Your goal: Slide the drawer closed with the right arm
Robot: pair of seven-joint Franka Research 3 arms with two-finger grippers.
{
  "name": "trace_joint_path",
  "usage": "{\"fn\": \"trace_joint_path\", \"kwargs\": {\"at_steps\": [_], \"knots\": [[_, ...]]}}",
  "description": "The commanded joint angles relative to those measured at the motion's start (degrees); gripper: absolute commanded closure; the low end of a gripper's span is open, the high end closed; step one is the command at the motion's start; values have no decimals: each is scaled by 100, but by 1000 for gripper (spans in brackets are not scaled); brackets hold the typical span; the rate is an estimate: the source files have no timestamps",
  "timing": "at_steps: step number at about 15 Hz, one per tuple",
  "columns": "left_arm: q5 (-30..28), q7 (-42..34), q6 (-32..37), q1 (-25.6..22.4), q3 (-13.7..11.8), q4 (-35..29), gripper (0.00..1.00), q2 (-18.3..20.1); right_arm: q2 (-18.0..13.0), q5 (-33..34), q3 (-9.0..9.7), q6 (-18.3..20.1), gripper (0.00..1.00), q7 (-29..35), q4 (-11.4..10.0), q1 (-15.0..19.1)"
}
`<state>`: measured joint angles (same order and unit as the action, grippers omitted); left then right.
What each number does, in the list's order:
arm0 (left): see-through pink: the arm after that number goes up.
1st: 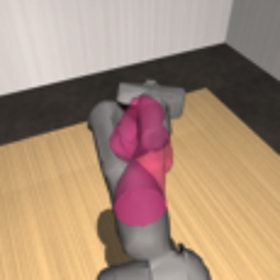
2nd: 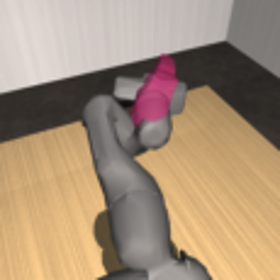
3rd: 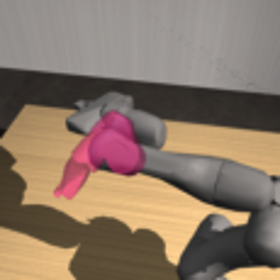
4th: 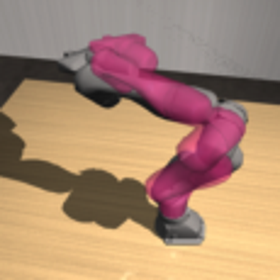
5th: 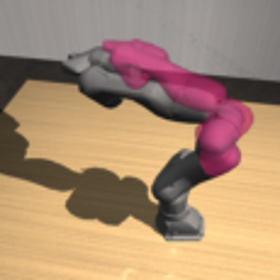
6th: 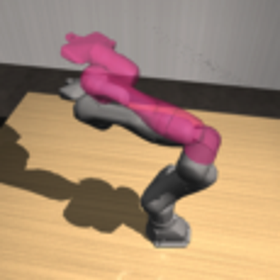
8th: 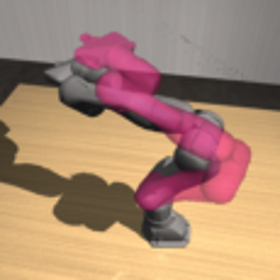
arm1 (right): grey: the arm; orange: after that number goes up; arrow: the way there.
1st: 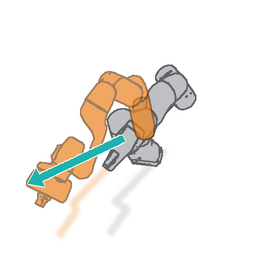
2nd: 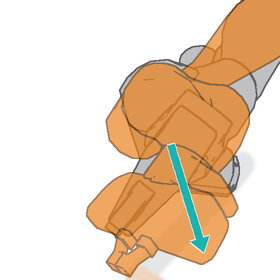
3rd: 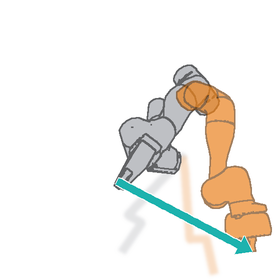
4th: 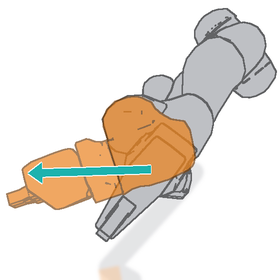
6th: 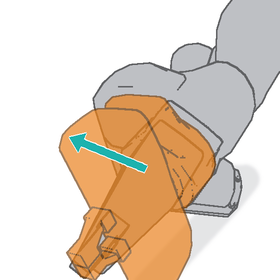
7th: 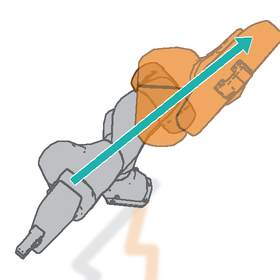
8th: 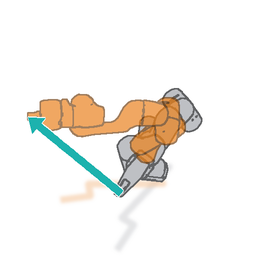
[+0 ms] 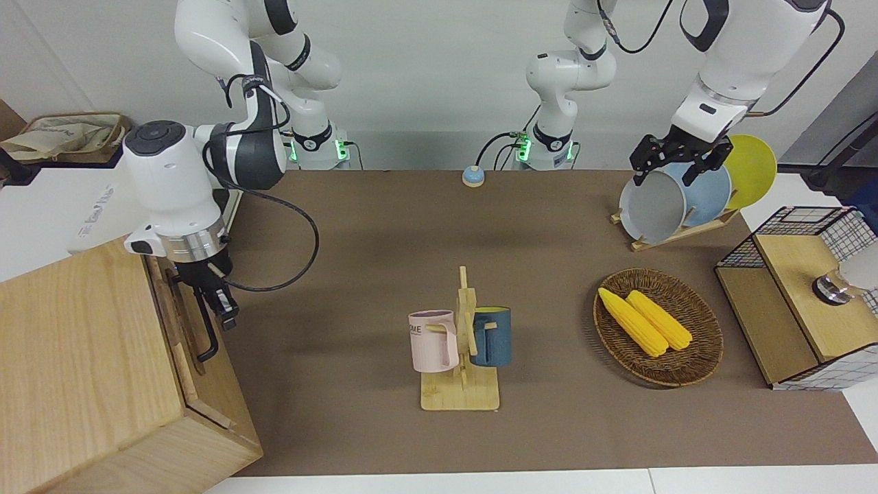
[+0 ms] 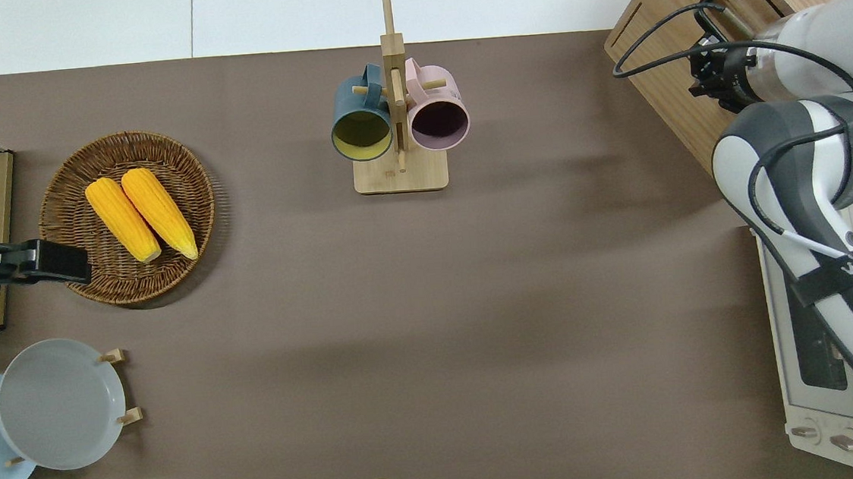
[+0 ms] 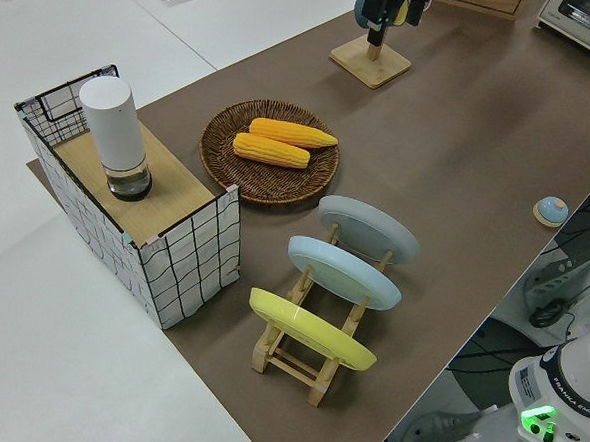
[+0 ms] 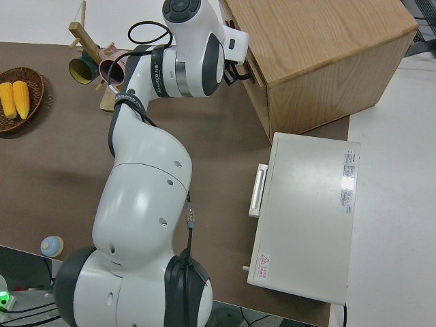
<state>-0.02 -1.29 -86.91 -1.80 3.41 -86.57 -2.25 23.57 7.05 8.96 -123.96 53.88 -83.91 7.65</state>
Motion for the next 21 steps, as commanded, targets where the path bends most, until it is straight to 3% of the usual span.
{"fn": "trace_joint_path", "kwargs": {"at_steps": [1,10,13,17,21], "knots": [[98,-55,113,-22,37,140,7,-65,103,7,79,-207,1000,-299,85,167],[98,-55,113,-22,37,149,7,-65,34,-37,123,-32,1000,-246,33,62],[98,-55,113,-22,37,149,7,-65,-124,-80,132,643,1000,-378,24,-254],[98,-55,113,-22,37,140,7,-65,-458,-81,114,2066,1000,-1692,6,-579],[98,-55,113,-22,37,140,7,-65,-967,-63,114,2894,1000,-2591,-12,-904]]}}
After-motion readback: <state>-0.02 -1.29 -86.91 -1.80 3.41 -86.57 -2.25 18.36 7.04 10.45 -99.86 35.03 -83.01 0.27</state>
